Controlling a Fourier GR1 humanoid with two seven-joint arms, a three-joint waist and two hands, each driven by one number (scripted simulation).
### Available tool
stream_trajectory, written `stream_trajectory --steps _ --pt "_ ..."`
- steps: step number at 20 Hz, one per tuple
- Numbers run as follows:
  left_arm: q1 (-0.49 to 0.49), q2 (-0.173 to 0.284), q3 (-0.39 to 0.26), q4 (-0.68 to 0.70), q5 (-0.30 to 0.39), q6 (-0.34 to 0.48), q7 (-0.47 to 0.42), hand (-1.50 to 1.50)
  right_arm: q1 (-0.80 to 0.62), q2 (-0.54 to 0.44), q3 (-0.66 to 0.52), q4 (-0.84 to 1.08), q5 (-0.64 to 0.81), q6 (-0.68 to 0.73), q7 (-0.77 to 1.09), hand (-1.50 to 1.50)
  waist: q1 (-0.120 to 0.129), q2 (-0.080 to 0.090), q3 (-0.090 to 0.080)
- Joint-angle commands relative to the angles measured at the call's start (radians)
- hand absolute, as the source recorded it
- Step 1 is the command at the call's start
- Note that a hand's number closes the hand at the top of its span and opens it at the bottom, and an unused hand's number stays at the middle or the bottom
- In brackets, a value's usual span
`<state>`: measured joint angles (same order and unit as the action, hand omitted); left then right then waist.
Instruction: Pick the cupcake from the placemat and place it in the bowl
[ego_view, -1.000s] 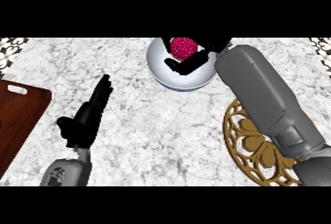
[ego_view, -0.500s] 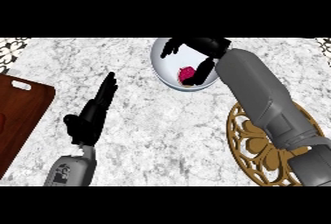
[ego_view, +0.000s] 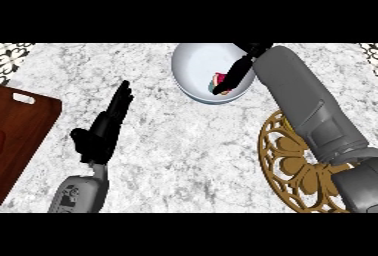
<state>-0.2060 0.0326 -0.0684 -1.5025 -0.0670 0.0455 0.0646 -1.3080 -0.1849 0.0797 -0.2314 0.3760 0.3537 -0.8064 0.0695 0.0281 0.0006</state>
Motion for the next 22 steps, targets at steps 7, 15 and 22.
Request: stream_trajectory --steps 7,15,22 --pt "0.029 -0.021 -0.032 -0.033 -0.012 0.005 0.015 0.0 -0.093 -0.125 -0.137 0.104 -0.132 0.267 0.069 -1.5 0.005 0.001 0.0" --pt "0.014 -0.015 -0.031 -0.017 -0.026 0.007 0.001 0.0 -0.037 -0.19 -0.148 0.097 -0.159 0.435 0.079 -1.5 0.018 0.013 0.002" --pt "0.002 -0.017 -0.021 0.001 -0.024 0.012 0.002 0.0 0.009 -0.245 -0.139 0.041 -0.172 0.539 0.076 -1.5 0.012 0.018 0.003"
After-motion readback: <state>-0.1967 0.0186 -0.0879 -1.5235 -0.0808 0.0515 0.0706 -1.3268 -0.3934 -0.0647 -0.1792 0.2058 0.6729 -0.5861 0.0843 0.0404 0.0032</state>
